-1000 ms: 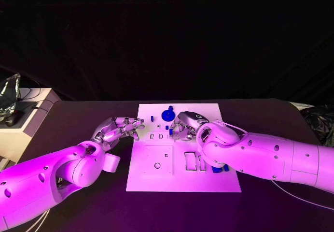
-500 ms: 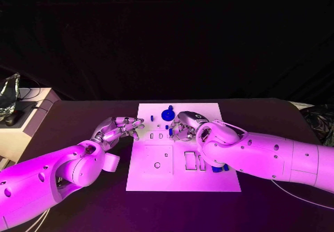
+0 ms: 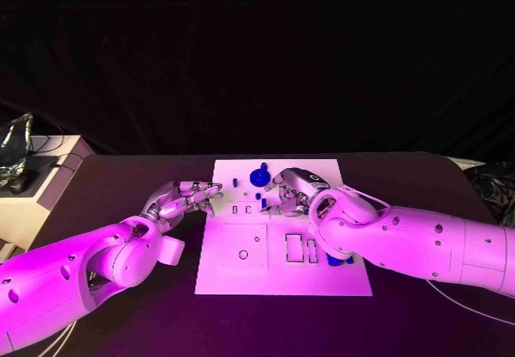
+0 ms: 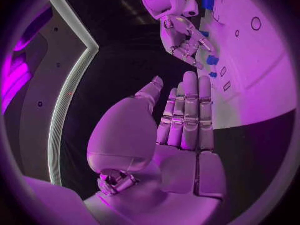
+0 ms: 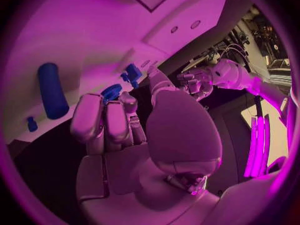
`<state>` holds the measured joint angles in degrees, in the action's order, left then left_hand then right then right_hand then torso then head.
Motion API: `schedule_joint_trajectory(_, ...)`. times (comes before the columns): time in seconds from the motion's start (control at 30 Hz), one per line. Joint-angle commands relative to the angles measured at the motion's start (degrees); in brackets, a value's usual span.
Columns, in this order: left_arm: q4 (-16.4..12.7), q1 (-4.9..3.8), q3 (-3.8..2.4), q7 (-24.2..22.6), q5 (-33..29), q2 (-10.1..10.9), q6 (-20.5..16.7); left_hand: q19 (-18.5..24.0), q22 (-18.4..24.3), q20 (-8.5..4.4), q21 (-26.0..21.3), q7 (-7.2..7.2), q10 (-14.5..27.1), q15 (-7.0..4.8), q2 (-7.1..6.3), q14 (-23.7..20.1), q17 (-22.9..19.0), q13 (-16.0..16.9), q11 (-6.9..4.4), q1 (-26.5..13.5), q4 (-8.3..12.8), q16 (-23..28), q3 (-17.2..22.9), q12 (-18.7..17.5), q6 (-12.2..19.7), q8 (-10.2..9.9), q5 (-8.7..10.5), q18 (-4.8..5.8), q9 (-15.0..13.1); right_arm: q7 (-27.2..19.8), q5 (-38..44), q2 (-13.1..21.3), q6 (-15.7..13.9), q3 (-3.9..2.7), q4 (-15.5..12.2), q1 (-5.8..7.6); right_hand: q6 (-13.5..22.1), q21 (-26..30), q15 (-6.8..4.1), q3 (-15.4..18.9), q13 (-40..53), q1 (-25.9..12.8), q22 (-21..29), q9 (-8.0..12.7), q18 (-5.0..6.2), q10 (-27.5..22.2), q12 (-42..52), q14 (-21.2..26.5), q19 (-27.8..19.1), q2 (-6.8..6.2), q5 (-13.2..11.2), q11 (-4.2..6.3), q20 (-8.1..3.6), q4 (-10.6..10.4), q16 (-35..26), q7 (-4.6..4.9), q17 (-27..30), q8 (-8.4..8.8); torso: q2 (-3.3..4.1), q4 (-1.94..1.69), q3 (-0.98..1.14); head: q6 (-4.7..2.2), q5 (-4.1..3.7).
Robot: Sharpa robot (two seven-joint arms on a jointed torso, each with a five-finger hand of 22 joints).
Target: Assemble the parts on the task board
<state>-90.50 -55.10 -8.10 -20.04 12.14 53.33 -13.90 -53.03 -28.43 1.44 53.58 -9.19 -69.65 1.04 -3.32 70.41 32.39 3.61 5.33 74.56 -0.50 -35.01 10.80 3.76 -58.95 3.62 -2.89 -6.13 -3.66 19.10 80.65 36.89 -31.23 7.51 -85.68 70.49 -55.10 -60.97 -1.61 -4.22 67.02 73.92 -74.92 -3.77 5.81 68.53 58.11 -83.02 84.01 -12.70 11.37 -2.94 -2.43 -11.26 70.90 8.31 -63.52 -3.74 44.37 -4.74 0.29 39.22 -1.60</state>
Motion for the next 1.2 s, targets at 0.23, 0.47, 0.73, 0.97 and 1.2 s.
schedule_joint_trajectory(0.23,1.53,-0.32,-1.31,13.82,10.32,-0.92,2.34,-1.54,-0.55,-0.63,1.30,-0.11,-4.76,-0.65,0.26,1.94,2.61,2.48,-1.14,-9.26,-5.73,-3.91,-5.99,5.24,1.03,1.24,-0.23,-0.87,-0.38,-11.94,-16.98,3.17,-8.68,-1.05,-2.32,2.12,-2.30,0.07,-0.22,4.50,-0.99,-1.07,-8.22,-0.14,0.44,-0.46,0.43,-0.04,3.23,3.00,3.15,0.67,-0.06,0.02,0.45,0.34,-0.01,-0.41,-0.36,0.39,0.34,-0.68,0.28)
schedule_joint_trajectory(0.47,4.18,-2.89,-2.43,24.11,20.29,-2.98,4.20,-4.58,-7.13,-3.47,10.28,3.82,-2.39,-3.50,-0.36,3.05,13.60,19.43,-4.41,-15.43,-12.02,-18.91,-9.97,27.44,-2.47,10.76,-0.21,-0.81,-5.04,-13.70,-22.81,6.71,-7.96,-1.66,-2.67,4.37,-5.47,-0.20,-1.13,4.88,-1.28,-3.02,-8.26,-5.41,-0.12,-0.46,0.04,-0.13,3.23,4.67,4.52,1.66,-1.05,2.51,0.34,-1.42,-0.22,-2.08,-0.97,0.98,0.84,-0.94,0.87)
schedule_joint_trajectory(0.73,7.78,-7.49,-2.44,34.65,32.90,-7.63,8.23,-9.11,-21.86,-3.85,19.86,5.96,8.03,-4.34,-2.71,4.39,21.87,36.22,-5.76,-22.77,-16.09,-28.61,-8.23,48.67,11.85,37.44,-0.15,-0.58,-32.66,-14.10,-26.86,10.51,-6.50,-1.92,-2.04,6.03,-5.01,-0.20,-1.16,5.08,-1.19,-3.51,-8.25,-9.36,-0.18,-0.48,-0.13,-0.16,3.19,4.98,5.12,1.65,-1.12,2.99,0.14,-1.41,-0.31,-1.05,-1.76,1.65,1.53,-1.16,1.62)
schedule_joint_trajectory(0.97,10.20,-11.39,0.66,41.21,40.89,-12.08,11.41,-11.16,-25.49,-3.72,21.25,6.54,8.37,-4.64,-8.79,5.35,24.18,36.35,-6.16,-24.78,-16.51,-31.37,10.14,50.32,12.92,40.47,-0.33,-0.60,-37.86,-13.84,-28.06,12.12,-5.19,-1.95,-1.64,6.34,-4.77,-0.28,-1.10,5.15,-1.07,-3.31,-8.27,-9.51,-0.18,-0.36,0.00,-0.18,3.21,5.08,5.24,1.58,-1.08,3.22,0.19,-1.30,-0.40,-0.75,-2.39,1.98,2.10,-0.79,1.99)
schedule_joint_trajectory(1.2,12.95,-13.28,3.28,46.52,44.85,-16.11,11.87,-12.13,-27.07,-3.83,21.49,6.91,9.22,-4.79,-10.08,5.63,25.28,36.64,-6.37,-26.72,-15.74,-32.87,22.62,51.83,16.18,46.17,-0.11,-0.54,-42.59,-13.24,-28.08,12.74,-4.06,-1.95,-1.64,6.40,-4.61,-0.29,-1.06,5.21,-1.04,-3.34,-8.26,-9.59,-0.16,-0.39,0.01,-0.18,3.21,5.12,5.25,1.53,-1.04,3.29,0.18,-1.23,-0.41,-0.59,-2.71,2.12,2.56,-0.23,2.06)
